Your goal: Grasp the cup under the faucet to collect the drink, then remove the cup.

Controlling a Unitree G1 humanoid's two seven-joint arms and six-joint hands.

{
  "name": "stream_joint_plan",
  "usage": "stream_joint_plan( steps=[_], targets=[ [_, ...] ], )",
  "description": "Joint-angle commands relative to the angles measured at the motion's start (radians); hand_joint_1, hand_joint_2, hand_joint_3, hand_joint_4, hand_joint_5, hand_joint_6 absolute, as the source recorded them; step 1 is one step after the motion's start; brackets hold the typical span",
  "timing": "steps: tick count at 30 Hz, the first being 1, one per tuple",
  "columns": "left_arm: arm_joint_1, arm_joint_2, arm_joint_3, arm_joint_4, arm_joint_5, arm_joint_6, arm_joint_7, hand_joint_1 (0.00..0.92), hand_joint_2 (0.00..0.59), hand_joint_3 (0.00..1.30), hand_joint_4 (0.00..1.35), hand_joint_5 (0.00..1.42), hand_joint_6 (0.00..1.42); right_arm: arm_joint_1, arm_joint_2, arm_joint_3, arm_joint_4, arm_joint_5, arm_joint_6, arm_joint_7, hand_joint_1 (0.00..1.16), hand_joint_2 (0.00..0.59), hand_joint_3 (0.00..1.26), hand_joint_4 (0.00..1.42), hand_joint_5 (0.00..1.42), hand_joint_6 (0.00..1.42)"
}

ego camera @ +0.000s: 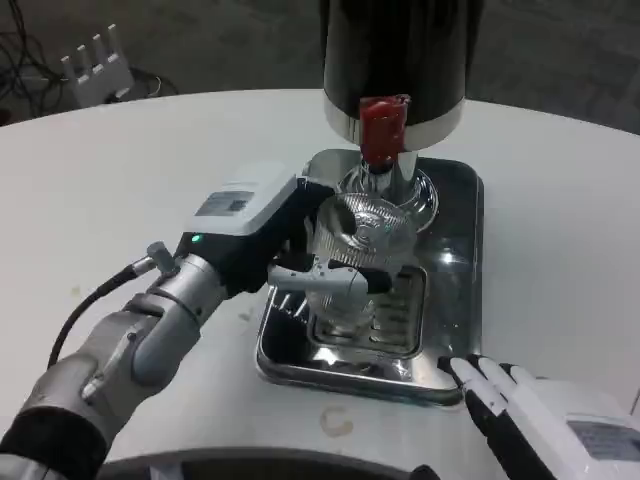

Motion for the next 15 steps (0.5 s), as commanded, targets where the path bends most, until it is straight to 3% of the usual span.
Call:
stream_joint_plan(
  steps=[1, 6, 15],
  targets=[
    [0.001, 0.013, -0.009, -0.009, 0.0, 0.025, -0.021, 0.15, 0.091, 0.53, 0.36, 0.44, 0.47, 0.013, 0.031, 0.003, -0.011, 0.012, -0.006, -0.013, 0.34, 0.422, 0.04, 0.0, 0.0, 0.0],
    [0.009, 0.024, -0.008, -0.022, 0.001, 0.028, -0.02, 0.125, 0.083, 0.38, 0.18, 0.26, 0.36, 0.014, 0.03, 0.005, -0.012, 0.01, -0.009, -0.013, 0.34, 0.426, 0.05, 0.0, 0.0, 0.0],
    [0.027, 0.044, 0.013, -0.044, -0.042, -0.019, -0.037, 0.105, 0.063, 0.31, 0.08, 0.2, 0.29, 0.007, 0.033, 0.016, -0.006, 0.005, -0.011, -0.014, 0.35, 0.435, 0.05, 0.0, 0.0, 0.0]
  ],
)
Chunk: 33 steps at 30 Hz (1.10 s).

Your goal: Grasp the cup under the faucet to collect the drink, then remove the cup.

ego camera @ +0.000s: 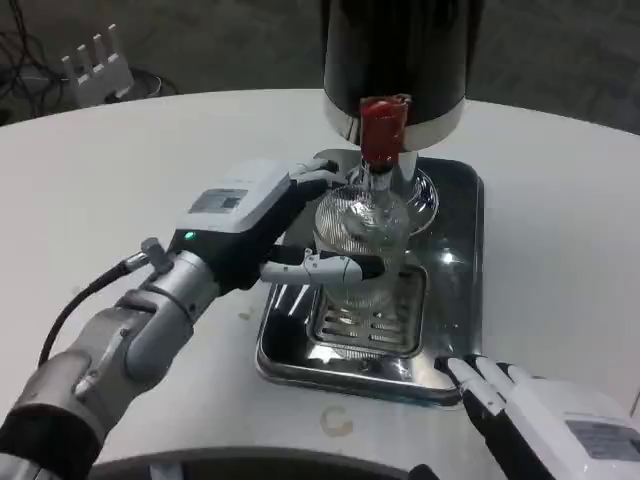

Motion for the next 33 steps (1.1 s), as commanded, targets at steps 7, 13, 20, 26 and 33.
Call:
stream_joint_plan(
  steps=[7, 13, 20, 26, 33],
  targets=[
    [0.071, 0.061, 0.067, -0.073, -0.11, -0.061, -0.044, 0.0, 0.002, 0.23, 0.06, 0.18, 0.27, 0.0, 0.038, 0.017, 0.008, -0.004, -0.008, -0.013, 0.35, 0.437, 0.06, 0.0, 0.0, 0.0],
    [0.141, 0.095, 0.126, -0.148, -0.183, -0.079, -0.069, 0.0, 0.001, 0.23, 0.08, 0.2, 0.27, -0.003, 0.042, 0.017, 0.012, -0.006, -0.003, -0.015, 0.35, 0.437, 0.06, 0.0, 0.0, 0.0],
    [0.26, 0.101, 0.299, -0.325, -0.456, -0.152, -0.16, 0.0, 0.06, 0.31, 0.26, 0.36, 0.37, -0.023, 0.044, 0.026, 0.036, -0.008, 0.006, -0.016, 0.35, 0.437, 0.07, 0.0, 0.0, 0.0],
    [0.242, 0.102, 0.352, -0.469, -0.742, -0.047, -0.445, 0.0, 0.082, 0.29, 0.3, 0.41, 0.44, -0.024, 0.042, 0.031, 0.037, -0.013, 0.007, -0.017, 0.35, 0.44, 0.07, 0.0, 0.0, 0.0],
    [0.154, 0.104, 0.37, -0.523, -0.854, 0.138, -0.66, 0.0, 0.083, 0.25, 0.23, 0.38, 0.43, -0.014, 0.044, 0.042, 0.028, -0.02, 0.007, -0.021, 0.37, 0.439, 0.07, 0.0, 0.0, 0.0]
  ],
)
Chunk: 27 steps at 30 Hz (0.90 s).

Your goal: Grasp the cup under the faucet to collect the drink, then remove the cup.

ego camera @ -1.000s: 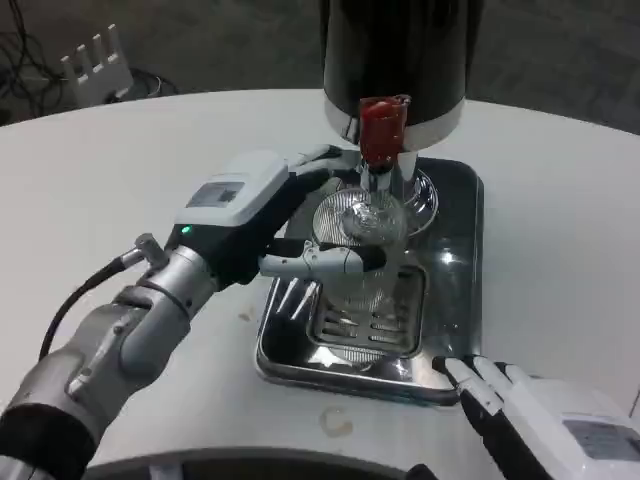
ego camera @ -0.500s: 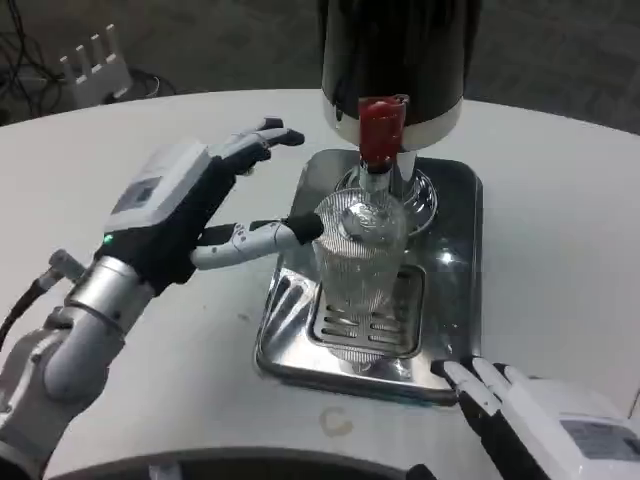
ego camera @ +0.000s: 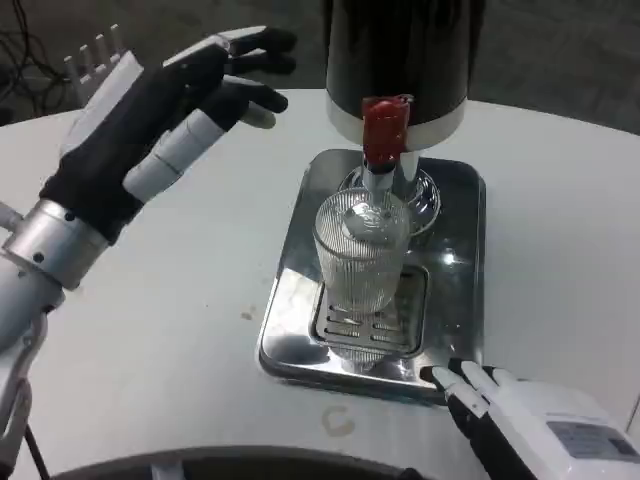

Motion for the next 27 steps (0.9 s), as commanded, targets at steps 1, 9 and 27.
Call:
stream_joint_plan(
  steps=[1, 9, 27],
  targets=[
    [-0.066, 0.011, 0.006, -0.016, -0.028, 0.074, -0.092, 0.0, 0.083, 0.25, 0.22, 0.36, 0.42, 0.013, 0.047, 0.014, -0.011, -0.007, 0.003, -0.013, 0.37, 0.439, 0.07, 0.0, 0.0, 0.0],
    [-0.184, -0.028, -0.022, 0.021, -0.015, 0.141, -0.219, 0.0, 0.085, 0.23, 0.2, 0.33, 0.38, 0.039, 0.048, 0.022, -0.029, -0.011, 0.0, -0.023, 0.38, 0.438, 0.07, 0.0, 0.0, 0.0],
    [-0.284, -0.121, -0.078, 0.152, 0.04, 0.138, -0.305, 0.0, 0.086, 0.25, 0.21, 0.33, 0.38, 0.068, 0.045, 0.019, -0.054, 0.004, -0.001, -0.029, 0.39, 0.438, 0.07, 0.0, 0.0, 0.0]
  ],
)
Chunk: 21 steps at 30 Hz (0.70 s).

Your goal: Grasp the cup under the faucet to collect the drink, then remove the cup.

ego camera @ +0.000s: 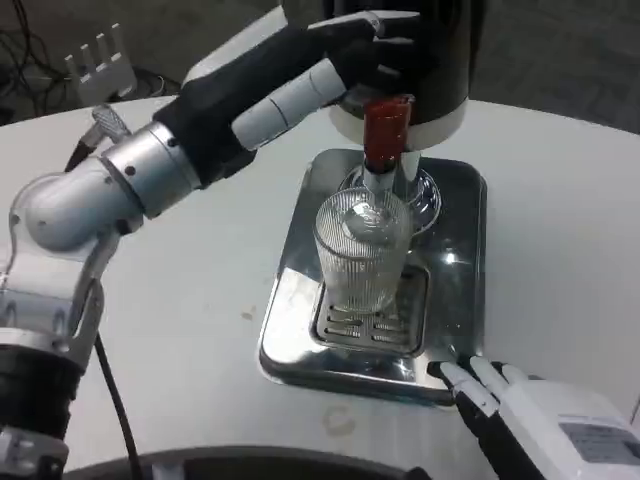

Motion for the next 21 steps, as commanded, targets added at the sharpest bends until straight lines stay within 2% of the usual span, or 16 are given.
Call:
stream_joint_plan(
  steps=[1, 11, 21],
  targets=[
    [-0.017, -0.028, -0.022, 0.059, 0.028, -0.006, -0.018, 0.0, 0.086, 0.25, 0.21, 0.33, 0.38, 0.023, 0.049, 0.012, -0.016, 0.005, -0.002, -0.007, 0.39, 0.438, 0.07, 0.0, 0.0, 0.0],
    [-0.026, -0.061, -0.061, 0.136, 0.074, -0.063, -0.041, 0.0, 0.086, 0.25, 0.21, 0.33, 0.39, 0.022, 0.051, 0.014, -0.02, 0.006, -0.002, -0.001, 0.39, 0.438, 0.07, 0.0, 0.0, 0.0],
    [-0.045, -0.051, -0.114, 0.198, 0.158, -0.17, -0.046, 0.0, 0.079, 0.22, 0.18, 0.27, 0.33, 0.022, 0.06, 0.014, -0.012, 0.017, 0.011, -0.003, 0.39, 0.438, 0.08, 0.0, 0.0, 0.0]
  ],
)
